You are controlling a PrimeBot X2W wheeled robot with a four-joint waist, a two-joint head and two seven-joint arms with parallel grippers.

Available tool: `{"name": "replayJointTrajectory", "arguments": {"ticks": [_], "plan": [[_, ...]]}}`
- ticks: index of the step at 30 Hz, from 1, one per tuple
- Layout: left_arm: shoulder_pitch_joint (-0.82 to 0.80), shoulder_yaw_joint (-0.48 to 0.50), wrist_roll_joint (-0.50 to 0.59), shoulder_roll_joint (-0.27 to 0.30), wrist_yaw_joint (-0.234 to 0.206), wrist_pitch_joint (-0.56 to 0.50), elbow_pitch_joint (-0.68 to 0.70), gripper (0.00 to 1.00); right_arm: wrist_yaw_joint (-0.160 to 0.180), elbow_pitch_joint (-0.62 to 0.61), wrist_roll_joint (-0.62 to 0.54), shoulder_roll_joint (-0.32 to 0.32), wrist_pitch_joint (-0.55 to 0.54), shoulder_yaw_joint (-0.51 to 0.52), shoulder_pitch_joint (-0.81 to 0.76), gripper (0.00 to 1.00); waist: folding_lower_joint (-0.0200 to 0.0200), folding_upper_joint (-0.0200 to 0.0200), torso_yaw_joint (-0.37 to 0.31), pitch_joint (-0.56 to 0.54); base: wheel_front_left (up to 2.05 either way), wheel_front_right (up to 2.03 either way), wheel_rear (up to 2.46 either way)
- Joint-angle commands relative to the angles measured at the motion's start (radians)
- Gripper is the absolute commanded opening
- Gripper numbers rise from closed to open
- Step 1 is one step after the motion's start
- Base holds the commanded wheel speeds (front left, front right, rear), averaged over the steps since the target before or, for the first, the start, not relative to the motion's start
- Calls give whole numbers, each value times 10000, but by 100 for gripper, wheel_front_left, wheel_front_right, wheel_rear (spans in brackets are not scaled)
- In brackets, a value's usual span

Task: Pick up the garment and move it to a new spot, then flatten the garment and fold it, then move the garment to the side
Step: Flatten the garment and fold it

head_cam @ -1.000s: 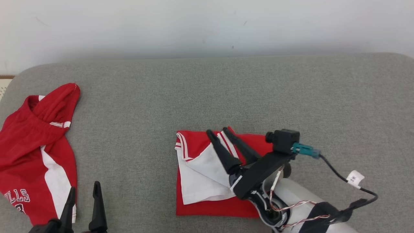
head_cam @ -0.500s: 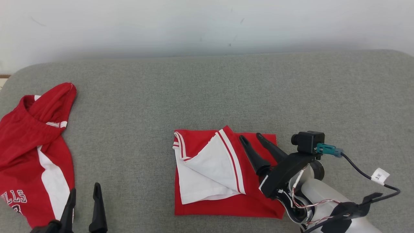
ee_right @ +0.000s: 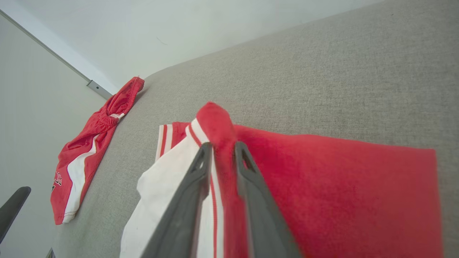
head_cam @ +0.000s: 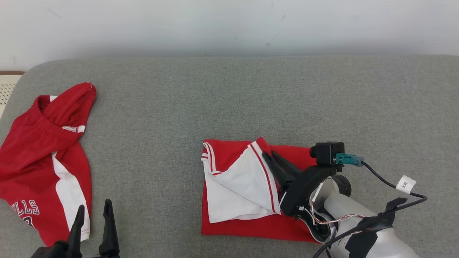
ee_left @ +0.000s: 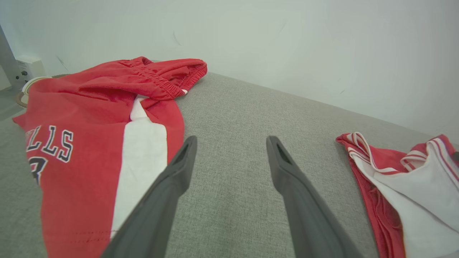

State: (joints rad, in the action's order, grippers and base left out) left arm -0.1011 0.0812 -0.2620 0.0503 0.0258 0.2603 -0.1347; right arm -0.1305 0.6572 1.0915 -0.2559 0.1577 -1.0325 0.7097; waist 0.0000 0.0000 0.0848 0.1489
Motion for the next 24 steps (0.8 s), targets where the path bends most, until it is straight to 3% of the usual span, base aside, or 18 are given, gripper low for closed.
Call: {"name": "replayJointTrajectory", "arguments": {"ticks": [1,9,24], "plan": [[-14,32,-41,6,23,35,-32,100,-5,28,87,1,88,-103,96,0,0,0,21,12,0,0,0],[63,49,-47,6,-85,35,5,100,-5,-376,337,-154,442,-597,207,0,0,0,-66,-52,0,0,0],[133,102,-11,6,-55,35,24,100,-5,-3180,886,-1190,416,-2165,-580,0,0,0,-201,-98,0,0,0]]}}
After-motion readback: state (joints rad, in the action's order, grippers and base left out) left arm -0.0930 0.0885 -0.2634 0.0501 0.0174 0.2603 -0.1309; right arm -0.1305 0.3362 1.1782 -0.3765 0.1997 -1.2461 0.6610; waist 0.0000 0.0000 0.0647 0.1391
